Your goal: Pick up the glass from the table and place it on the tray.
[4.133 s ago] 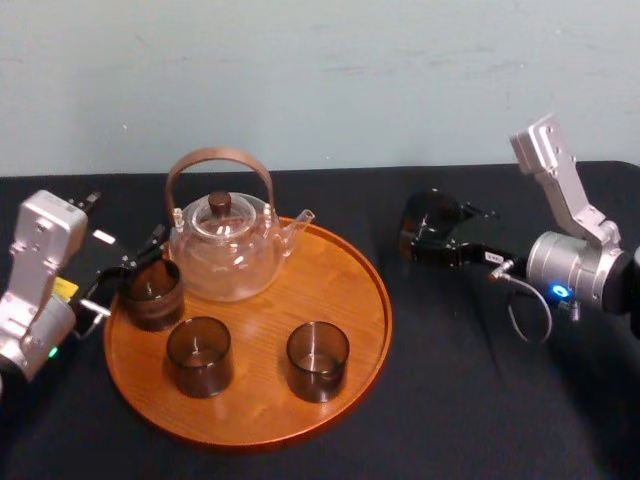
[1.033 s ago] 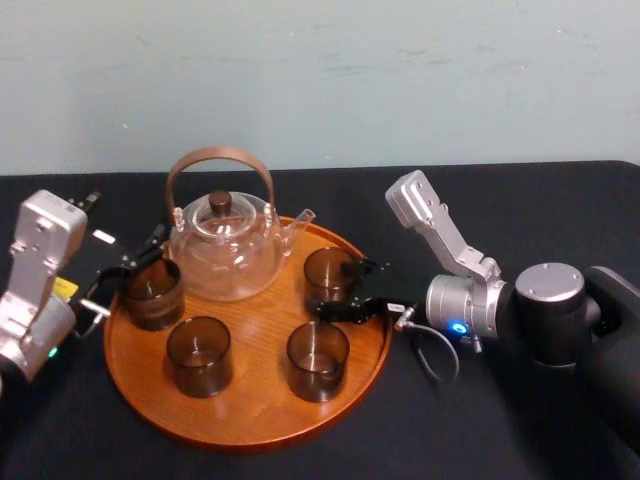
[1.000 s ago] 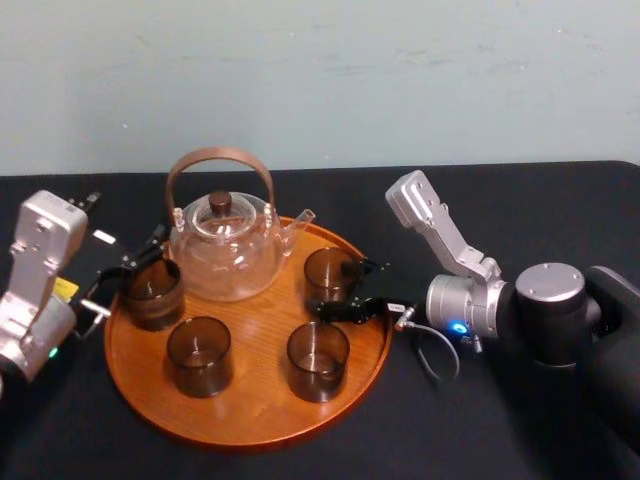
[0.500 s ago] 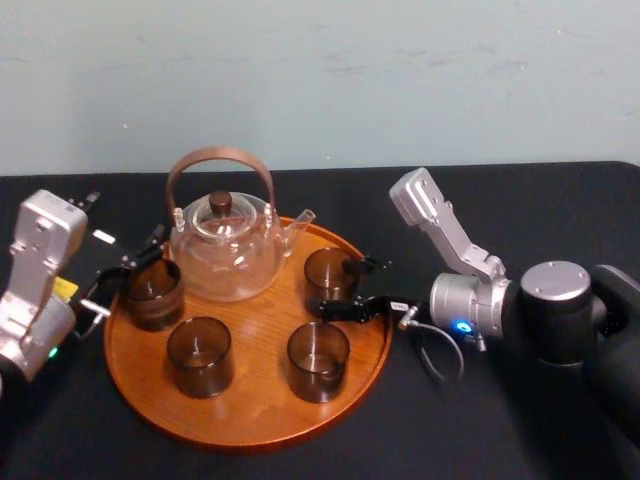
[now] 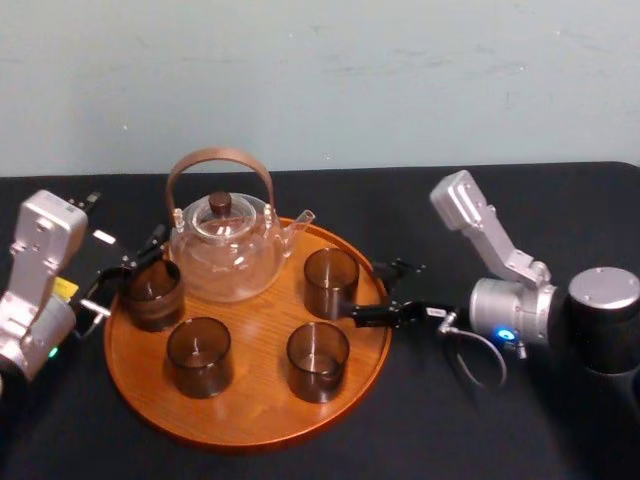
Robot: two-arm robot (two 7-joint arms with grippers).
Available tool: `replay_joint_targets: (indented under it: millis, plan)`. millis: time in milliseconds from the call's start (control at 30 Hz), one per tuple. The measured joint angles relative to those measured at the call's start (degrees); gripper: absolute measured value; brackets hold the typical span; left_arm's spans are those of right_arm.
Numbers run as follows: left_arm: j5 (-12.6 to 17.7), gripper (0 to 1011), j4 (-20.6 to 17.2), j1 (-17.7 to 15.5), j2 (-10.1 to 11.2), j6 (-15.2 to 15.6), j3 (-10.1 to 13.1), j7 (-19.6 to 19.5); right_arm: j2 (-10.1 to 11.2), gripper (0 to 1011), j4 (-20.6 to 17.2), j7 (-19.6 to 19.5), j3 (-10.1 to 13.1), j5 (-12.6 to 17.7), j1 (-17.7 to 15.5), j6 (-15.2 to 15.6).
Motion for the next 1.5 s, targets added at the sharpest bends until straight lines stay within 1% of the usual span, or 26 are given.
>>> replay_joint_targets:
  millis: [67,100,167,233,267,467,567,600,667,733,767,800,833,900,933,967,1000,1033,1133,1233,1500]
  plan:
    - [0.0,1002,0.0,0.0,0.0,0.0,0.0,0.0,1.23,1002,-1.58,-0.21,0.61,0.56,-0.92,0.07]
    - [0.0,1001,0.0,0.0,0.0,0.0,0.0,0.0,1.23,1002,-1.58,-0.21,0.61,0.56,-0.92,0.07]
    - [0.0,1001,0.0,0.0,0.0,0.0,0.0,0.0,2.73,1002,-3.58,-0.48,1.56,1.42,-2.13,0.05]
    - [0.0,1001,0.0,0.0,0.0,0.0,0.0,0.0,3.53,1002,-4.72,-0.62,2.14,1.96,-2.83,-0.07]
    - [0.0,1001,0.0,0.0,0.0,0.0,0.0,0.0,4.36,1002,-5.98,-0.8,2.7,2.47,-3.64,-0.37]
    - [0.0,1002,0.0,0.0,0.0,0.0,0.0,0.0,6.48,1002,-9.54,-2.28,4.85,4.21,-6.12,-1.65]
    - [0.0,1001,0.0,0.0,0.0,0.0,0.0,0.0,7.13,1002,-11.14,-3.93,6.37,5.03,-7.53,-2.4]
    - [0.0,1001,0.0,0.0,0.0,0.0,0.0,0.0,7.31,1002,-11.88,-5.03,7.24,5.45,-8.24,-2.73]
    - [0.0,1001,0.0,0.0,0.0,0.0,0.0,0.0,7.35,1002,-12.69,-6.92,8.6,5.94,-9.23,-3.18]
    - [0.0,1001,0.0,0.0,0.0,0.0,0.0,0.0,7.22,1002,-13.03,-8.38,9.48,6.19,-9.83,-3.43]
    - [0.0,1001,0.0,0.0,0.0,0.0,0.0,0.0,6.9,1002,-13.28,-10.03,10.55,6.42,-10.51,-3.58]
    - [0.0,1001,0.0,0.0,0.0,0.0,0.0,0.0,6.9,1002,-13.28,-10.03,10.55,6.42,-10.51,-3.58]
    - [0.0,1001,0.0,0.0,0.0,0.0,0.0,0.0,6.53,1002,-13.46,-11.84,11.62,6.59,-11.09,-3.74]
    - [0.0,1001,0.0,0.0,0.0,0.0,0.0,0.0,6.1,1002,-13.5,-13.34,12.64,6.67,-11.59,-3.89]
    - [0.0,1001,0.0,0.0,0.0,0.0,0.0,0.0,5.57,1002,-13.5,-14.88,13.7,6.69,-12.04,-4.03]
    - [0.0,1001,0.0,0.0,0.0,0.0,0.0,0.0,5.32,1002,-13.48,-15.64,14.13,6.68,-12.22,-4.13]
    - [0.0,1001,0.0,0.0,0.0,0.0,0.0,0.0,4.8,1002,-13.38,-17.17,15.08,6.67,-12.6,-4.23]
    - [0.0,1001,0.0,0.0,0.0,0.0,0.0,0.0,4.8,1002,-13.38,-17.17,15.08,6.67,-12.6,-4.23]
    - [0.0,1001,0.0,0.0,0.0,0.0,0.0,0.0,3.61,1002,-12.94,-20.12,16.92,6.51,-13.24,-4.23]
    - [0.0,1001,0.0,0.0,0.0,0.0,0.0,0.0,3.08,1002,-12.42,-21.55,17.67,5.69,-13.55,-4.37]
    - [0.0,1001,0.0,0.0,0.0,0.0,0.0,0.0,2.09,1002,-10.59,-22.63,18.56,4.03,-13.82,-4.45]
